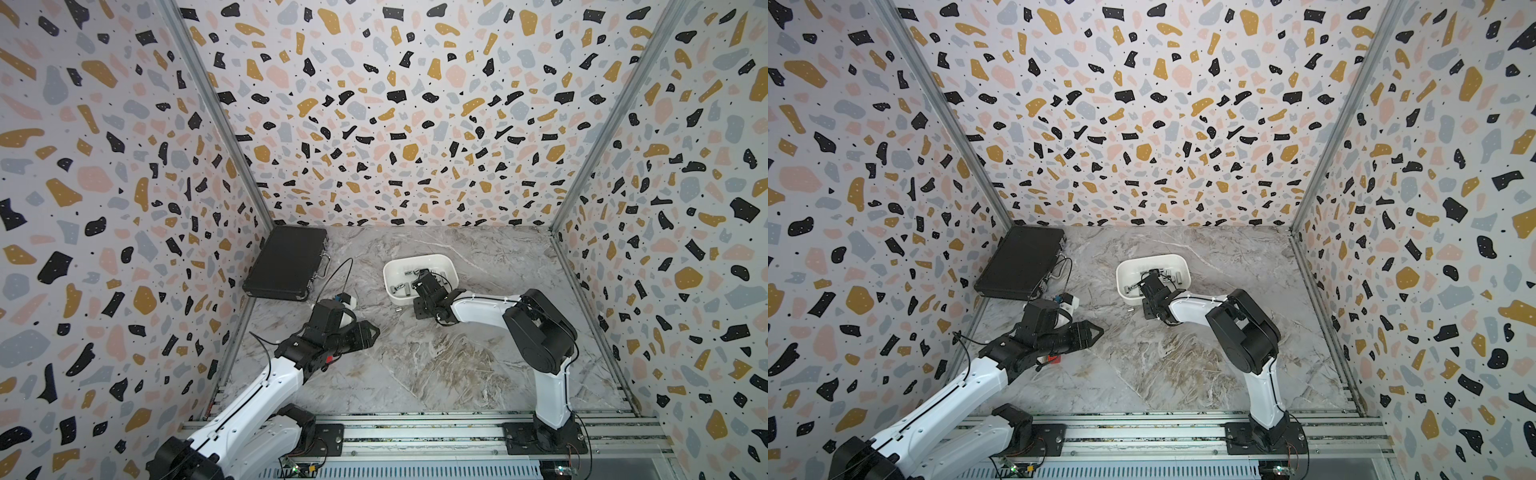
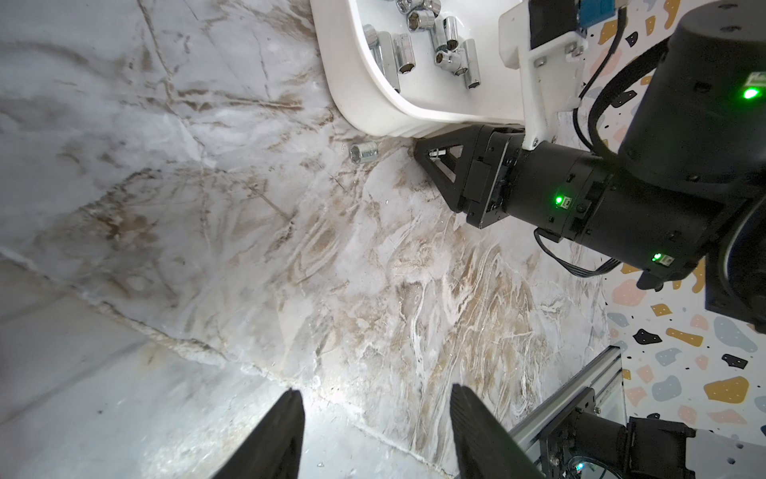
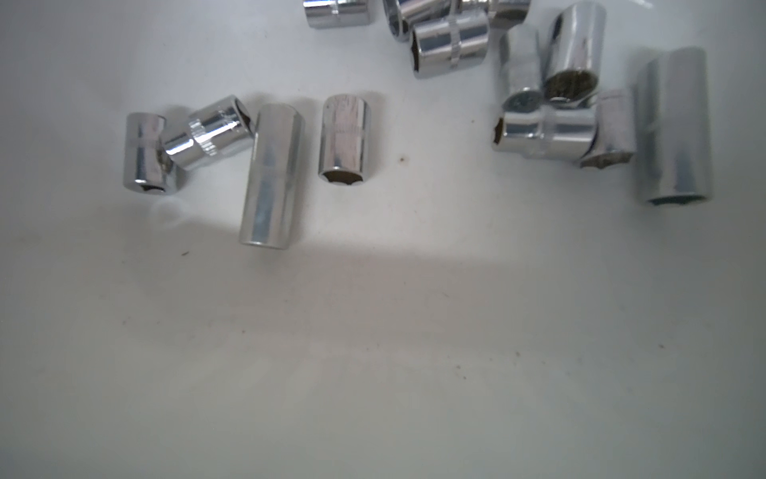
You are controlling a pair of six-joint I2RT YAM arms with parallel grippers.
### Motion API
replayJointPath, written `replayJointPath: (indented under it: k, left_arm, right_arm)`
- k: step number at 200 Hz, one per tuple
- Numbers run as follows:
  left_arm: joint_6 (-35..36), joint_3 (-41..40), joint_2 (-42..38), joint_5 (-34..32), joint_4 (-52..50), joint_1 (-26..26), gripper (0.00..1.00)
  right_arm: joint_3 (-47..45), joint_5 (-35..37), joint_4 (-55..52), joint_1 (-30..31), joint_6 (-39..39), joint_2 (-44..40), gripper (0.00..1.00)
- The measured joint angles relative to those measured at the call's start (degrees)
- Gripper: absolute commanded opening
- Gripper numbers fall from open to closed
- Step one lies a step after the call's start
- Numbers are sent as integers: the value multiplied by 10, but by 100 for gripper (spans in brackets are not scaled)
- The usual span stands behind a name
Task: Put the socket on the desktop into the storage box
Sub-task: Pick up the socket head at the center of the board.
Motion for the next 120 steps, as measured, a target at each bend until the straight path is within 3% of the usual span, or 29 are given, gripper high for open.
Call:
replayJointPath:
  k: [120]
  left_arm:
    - [-8,0,9,0,0,0,60]
  right_arm:
    - [-25,-9,-2,11,-3,-35,25]
